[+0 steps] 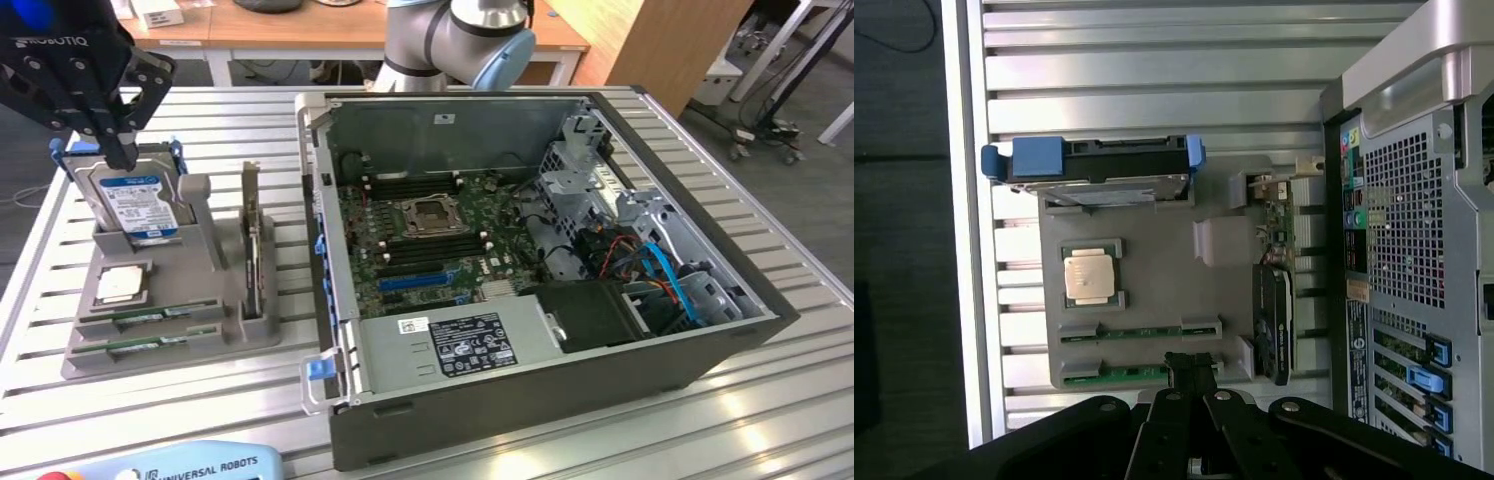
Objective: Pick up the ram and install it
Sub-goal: 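Pick up the ram and move it above insertion slot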
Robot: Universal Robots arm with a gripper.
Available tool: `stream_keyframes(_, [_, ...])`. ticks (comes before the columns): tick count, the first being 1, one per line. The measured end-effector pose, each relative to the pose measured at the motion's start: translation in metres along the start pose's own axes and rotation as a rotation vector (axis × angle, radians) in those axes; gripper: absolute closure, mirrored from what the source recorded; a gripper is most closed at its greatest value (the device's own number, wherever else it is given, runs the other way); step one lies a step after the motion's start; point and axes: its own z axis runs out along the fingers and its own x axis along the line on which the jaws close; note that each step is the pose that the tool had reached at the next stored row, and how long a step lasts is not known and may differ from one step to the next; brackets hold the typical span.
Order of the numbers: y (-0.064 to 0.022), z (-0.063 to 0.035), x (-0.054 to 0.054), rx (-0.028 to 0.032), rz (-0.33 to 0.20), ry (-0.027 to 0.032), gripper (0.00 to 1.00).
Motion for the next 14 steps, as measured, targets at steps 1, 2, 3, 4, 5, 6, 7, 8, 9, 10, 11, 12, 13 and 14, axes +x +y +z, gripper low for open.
stream_keyframes(1, [0.0000,0.0000,0.0000,-0.0001,-0.004,0.0002,0.90])
stream_keyframes(2, [0.0000,0.0000,0.0001,-0.0002,-0.010,0.0005,0.90])
stream_keyframes(3, [0.0000,0.0001,0.0002,-0.0005,-0.020,0.0008,0.90])
stream_keyframes(4, [0.0000,0.0001,0.0003,-0.0008,-0.031,0.0014,0.90])
stream_keyframes(5, [0.0000,0.0001,0.0004,-0.0011,-0.043,0.0019,0.90])
stream_keyframes(6, [0.0000,0.0000,0.0004,-0.0012,-0.058,0.0027,0.90])
stream_keyframes(7, [0.0000,0.0000,0.0005,-0.0012,-0.073,0.0035,0.90])
stream_keyframes(8, [0.0000,0.0000,0.0005,-0.0012,-0.089,0.0043,0.90])
stream_keyframes(9, [0.0000,0.0001,0.0006,-0.0012,-0.105,0.0049,0.90])
stream_keyframes(10, [-0.0001,0.0002,0.0005,-0.0013,-0.121,0.0055,0.90])
stream_keyframes(11, [-0.0001,0.0002,0.0005,-0.0015,-0.138,0.0062,0.90])
stream_keyframes(12, [-0.0001,0.0003,0.0005,-0.0018,-0.156,0.0070,0.90])
stream_keyframes(13, [-0.0001,0.0004,0.0005,-0.0021,-0.174,0.0079,0.90])
stream_keyframes(14, [0.0000,0.0004,0.0005,-0.0024,-0.192,0.0087,0.90])
